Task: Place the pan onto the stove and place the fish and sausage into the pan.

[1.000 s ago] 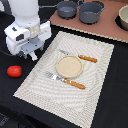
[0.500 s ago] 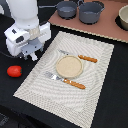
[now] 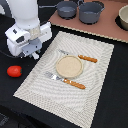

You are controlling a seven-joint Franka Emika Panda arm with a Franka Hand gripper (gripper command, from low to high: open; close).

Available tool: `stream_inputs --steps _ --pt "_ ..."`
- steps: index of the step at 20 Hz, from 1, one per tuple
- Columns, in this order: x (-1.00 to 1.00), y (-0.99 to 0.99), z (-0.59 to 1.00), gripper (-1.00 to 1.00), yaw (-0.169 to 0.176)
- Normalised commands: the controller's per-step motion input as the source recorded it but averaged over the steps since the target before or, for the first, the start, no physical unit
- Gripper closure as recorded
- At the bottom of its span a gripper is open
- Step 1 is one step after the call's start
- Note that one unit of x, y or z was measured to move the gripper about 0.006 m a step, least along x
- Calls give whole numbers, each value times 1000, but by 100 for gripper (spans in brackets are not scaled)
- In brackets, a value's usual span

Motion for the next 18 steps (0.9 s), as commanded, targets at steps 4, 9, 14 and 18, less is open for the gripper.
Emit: stream_inputs --steps 4,9,14,18 --pt "-272 -214 -15 100 -3" --pt "49 118 997 100 -38" --pt "443 477 1000 100 -58" --pt "482 677 931 100 -56"
